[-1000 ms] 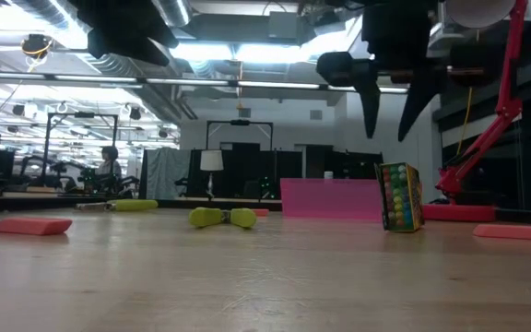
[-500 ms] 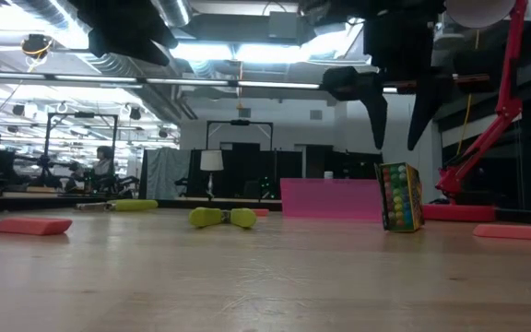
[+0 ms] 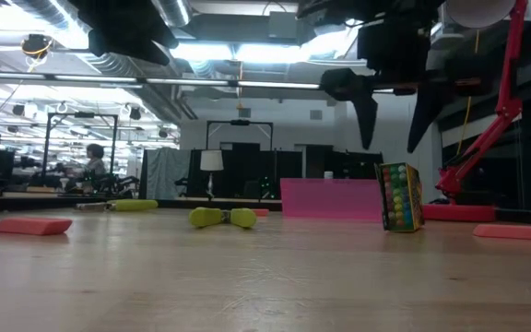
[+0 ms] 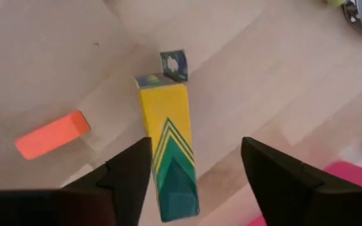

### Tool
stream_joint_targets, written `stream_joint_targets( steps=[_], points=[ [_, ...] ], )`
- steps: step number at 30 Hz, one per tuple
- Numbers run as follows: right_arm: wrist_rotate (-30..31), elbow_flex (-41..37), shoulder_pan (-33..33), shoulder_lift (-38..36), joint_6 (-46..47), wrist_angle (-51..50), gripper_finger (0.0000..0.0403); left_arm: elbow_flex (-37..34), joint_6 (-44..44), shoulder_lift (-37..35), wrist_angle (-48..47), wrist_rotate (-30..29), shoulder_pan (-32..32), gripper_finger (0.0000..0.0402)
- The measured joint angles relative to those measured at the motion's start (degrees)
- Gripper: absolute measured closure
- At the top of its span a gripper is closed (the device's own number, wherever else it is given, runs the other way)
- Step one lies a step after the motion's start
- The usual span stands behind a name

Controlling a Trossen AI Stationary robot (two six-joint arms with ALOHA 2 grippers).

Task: Pick & Place School Supplies
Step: Put the yellow crayon box into the red bin

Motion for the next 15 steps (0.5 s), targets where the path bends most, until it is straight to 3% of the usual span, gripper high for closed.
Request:
stream_joint_targets(
  steps=[7, 15],
  points=[
    [-0.7, 0.0, 0.3, 0.0, 1.7, -0.2, 0.0108, 0.0, 0.0, 0.0, 0.0, -0.6, 0.0, 0.0190],
    [-0.8, 0.0, 0.2, 4.0, 1.9, -1.3, 0.0112, 0.0, 0.0, 0.0, -0.5, -1.4, 0.0, 0.0190]
  ],
)
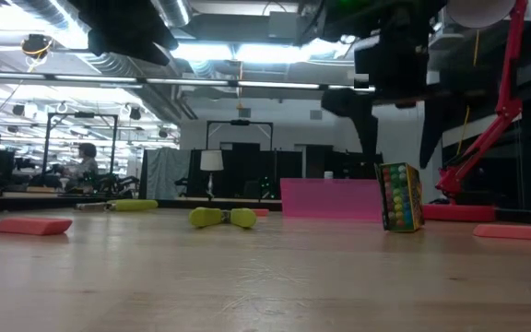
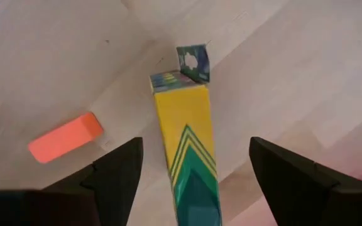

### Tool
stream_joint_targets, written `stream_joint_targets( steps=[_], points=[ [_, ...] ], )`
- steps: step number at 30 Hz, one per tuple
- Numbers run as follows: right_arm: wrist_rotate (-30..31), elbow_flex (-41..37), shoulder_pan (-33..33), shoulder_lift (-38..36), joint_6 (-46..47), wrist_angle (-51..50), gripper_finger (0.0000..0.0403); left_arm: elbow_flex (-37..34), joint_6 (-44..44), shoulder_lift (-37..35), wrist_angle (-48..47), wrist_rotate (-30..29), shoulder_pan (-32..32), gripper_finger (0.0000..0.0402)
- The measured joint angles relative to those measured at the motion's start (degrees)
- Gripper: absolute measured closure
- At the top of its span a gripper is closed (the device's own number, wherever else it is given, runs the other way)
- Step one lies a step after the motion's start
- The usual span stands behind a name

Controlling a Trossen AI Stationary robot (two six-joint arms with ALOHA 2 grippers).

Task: Pick & Place School Supplies
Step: Put the yellow crayon box into the red bin

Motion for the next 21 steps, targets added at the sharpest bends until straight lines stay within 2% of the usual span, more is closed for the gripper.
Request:
stream_joint_targets(
  steps=[14, 21],
  points=[
    [0.0, 0.0, -2.9, 4.5, 1.2, -0.1, 0.0121, 0.0, 0.0, 0.0, -1.8, 0.0, 0.0, 0.0190],
    [-0.9, 0.0, -4.4, 4.5, 1.7, 0.0, 0.0164, 0.0, 0.0, 0.0, -3.0, 0.0, 0.0, 0.0190]
  ],
)
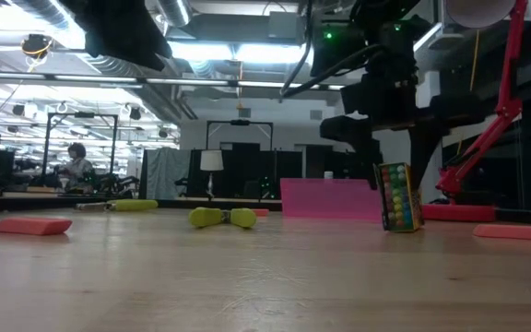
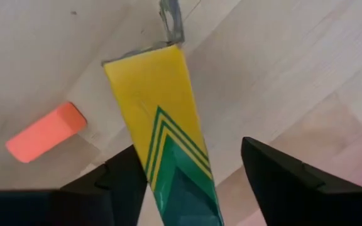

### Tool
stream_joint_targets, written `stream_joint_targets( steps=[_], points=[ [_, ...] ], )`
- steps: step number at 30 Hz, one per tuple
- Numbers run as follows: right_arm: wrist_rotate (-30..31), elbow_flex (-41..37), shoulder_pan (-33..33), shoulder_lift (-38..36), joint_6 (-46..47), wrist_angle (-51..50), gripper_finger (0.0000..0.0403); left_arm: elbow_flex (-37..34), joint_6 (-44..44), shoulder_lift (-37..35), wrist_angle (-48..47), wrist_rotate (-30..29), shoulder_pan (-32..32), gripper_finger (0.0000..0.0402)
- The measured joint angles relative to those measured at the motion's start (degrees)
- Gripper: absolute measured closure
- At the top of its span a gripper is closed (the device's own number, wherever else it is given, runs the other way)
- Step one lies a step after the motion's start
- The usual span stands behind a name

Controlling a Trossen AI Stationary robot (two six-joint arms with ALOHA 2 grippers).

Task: Pick & Place School Supplies
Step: Put the yellow crayon box into the red bin

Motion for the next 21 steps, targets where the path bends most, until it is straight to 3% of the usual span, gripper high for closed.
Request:
stream_joint_targets(
  steps=[14, 21],
  points=[
    [-3.7, 0.0, -0.3, 0.0, 3.5, 0.0, 0.0303, 0.0, 0.0, 0.0, -1.8, 0.0, 0.0, 0.0190],
    [-3.7, 0.1, -0.3, 0.0, 8.9, 0.6, 0.0337, 0.0, 0.0, 0.0, -2.6, 0.0, 0.0, 0.0190]
  ],
)
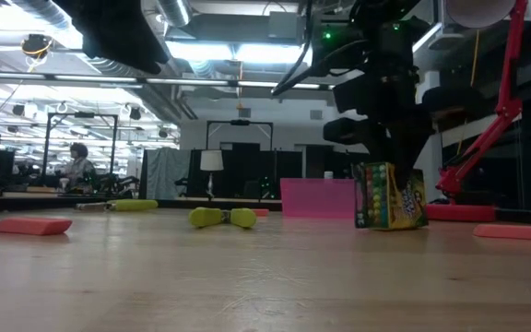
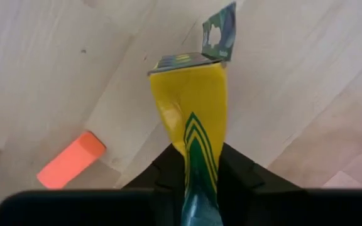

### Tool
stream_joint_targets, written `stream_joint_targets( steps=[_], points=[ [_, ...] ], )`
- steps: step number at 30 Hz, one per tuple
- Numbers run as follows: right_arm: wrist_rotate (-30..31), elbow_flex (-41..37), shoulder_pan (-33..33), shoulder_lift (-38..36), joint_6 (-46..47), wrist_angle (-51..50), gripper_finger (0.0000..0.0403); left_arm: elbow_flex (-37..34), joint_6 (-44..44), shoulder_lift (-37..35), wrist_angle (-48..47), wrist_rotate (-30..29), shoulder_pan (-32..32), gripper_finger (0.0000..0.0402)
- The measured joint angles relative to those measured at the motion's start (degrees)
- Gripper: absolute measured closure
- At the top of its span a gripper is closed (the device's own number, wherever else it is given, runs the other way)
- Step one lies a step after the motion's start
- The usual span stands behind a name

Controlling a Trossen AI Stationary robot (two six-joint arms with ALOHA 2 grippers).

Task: Pick & Place School Supplies
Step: Put the yellow crayon box into the red bin

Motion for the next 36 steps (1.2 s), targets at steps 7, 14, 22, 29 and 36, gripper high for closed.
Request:
stream_joint_targets(
  steps=[7, 14, 22, 29, 36],
  points=[
    [1.6, 6.1, -0.4, 0.0, 2.6, -1.3, 0.0341, 0.0, 0.0, 0.0, -0.4, 0.0, 0.0, 0.0190],
    [8.5, 17.5, -4.9, 0.0, 2.4, -4.5, 0.0342, 0.0, 0.0, 0.0, -0.7, 0.0, 0.0, 0.0190],
    [12.4, 27.0, -17.8, -0.1, 0.9, -5.8, 0.0342, 0.0, -0.9, 0.0, -0.7, 0.0, 0.0, 0.0190],
    [10.4, 27.3, -28.2, -0.1, 1.7, -5.8, 0.0342, 0.0, -1.7, 0.0, -0.7, 0.0, 0.0, 0.0190],
    [-0.6, 26.4, -36.8, -0.1, 20.5, -4.8, 0.0342, 0.0, -1.8, 0.0, -0.6, 0.1, 0.0, 0.0190]
  ],
)
